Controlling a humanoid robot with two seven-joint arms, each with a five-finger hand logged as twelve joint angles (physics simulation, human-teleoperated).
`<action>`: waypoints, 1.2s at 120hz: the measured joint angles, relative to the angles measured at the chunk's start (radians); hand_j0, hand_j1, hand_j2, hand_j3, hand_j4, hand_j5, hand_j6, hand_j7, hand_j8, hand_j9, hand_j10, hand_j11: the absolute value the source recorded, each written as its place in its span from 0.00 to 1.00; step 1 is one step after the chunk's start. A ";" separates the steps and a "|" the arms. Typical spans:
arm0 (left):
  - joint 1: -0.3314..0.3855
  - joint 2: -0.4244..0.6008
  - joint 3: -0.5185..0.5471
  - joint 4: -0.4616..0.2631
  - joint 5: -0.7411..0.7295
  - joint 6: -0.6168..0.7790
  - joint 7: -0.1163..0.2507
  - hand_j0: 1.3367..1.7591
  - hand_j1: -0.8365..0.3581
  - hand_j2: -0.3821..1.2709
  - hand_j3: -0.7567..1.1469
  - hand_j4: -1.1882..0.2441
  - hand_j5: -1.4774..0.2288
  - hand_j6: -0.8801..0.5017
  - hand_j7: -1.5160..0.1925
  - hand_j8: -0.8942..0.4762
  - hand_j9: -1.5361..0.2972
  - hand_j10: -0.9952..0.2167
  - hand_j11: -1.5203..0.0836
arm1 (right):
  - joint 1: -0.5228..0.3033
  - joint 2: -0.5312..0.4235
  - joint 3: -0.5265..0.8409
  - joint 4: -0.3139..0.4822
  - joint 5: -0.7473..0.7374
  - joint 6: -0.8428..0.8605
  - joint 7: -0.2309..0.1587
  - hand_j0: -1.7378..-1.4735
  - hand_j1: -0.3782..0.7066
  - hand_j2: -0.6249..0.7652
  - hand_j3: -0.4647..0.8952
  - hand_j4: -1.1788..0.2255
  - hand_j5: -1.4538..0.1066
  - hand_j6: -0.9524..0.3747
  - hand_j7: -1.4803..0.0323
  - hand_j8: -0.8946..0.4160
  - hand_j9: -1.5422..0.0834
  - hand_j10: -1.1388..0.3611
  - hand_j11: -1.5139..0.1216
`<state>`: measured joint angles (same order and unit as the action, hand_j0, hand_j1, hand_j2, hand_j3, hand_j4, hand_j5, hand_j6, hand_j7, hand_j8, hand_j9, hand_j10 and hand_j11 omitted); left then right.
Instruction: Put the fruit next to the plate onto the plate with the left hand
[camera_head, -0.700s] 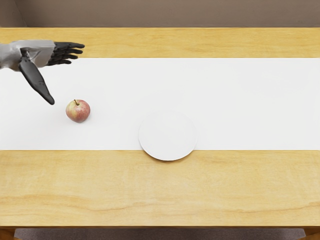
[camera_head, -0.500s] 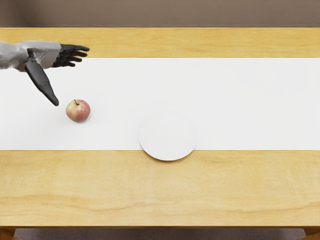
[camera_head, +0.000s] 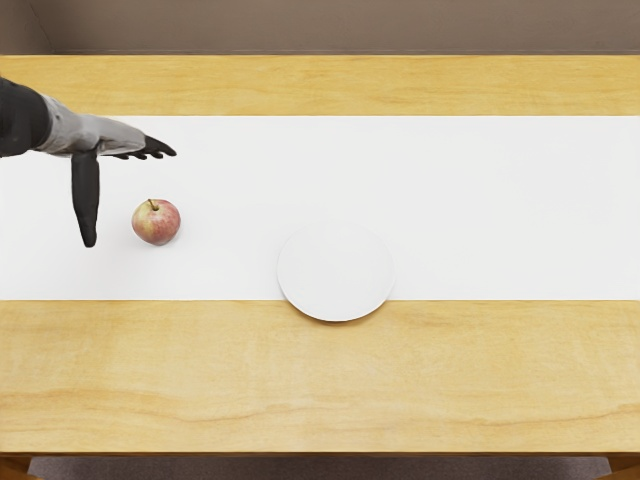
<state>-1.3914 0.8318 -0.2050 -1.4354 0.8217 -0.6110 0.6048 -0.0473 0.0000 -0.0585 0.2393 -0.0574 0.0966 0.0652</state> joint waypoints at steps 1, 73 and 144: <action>0.002 -0.001 0.000 -0.004 0.009 0.002 0.000 0.76 0.99 0.23 0.40 0.83 0.87 0.63 0.89 0.65 0.84 0.82 0.95 | 0.000 0.000 0.000 0.000 0.000 0.000 0.000 0.30 0.04 0.45 0.34 0.83 0.92 0.71 0.97 0.67 0.94 0.75 0.91; 0.148 -0.152 0.047 -0.028 0.408 0.307 0.006 0.76 0.87 0.25 0.40 0.74 0.77 0.55 0.80 0.56 0.75 0.72 0.85 | 0.003 0.000 0.003 0.000 0.000 0.000 0.000 0.30 0.04 0.45 0.34 0.83 0.92 0.71 0.97 0.67 0.94 0.75 0.91; 0.145 -0.223 0.188 0.056 0.462 0.399 0.006 0.76 0.82 0.25 0.40 0.70 0.73 0.51 0.75 0.52 0.71 0.67 0.81 | 0.003 0.000 0.003 0.000 0.000 0.000 0.000 0.30 0.04 0.45 0.34 0.83 0.92 0.71 0.97 0.67 0.94 0.75 0.91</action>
<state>-1.2462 0.6091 -0.0167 -1.3794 1.2842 -0.2123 0.6109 -0.0447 0.0000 -0.0552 0.2393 -0.0577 0.0966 0.0654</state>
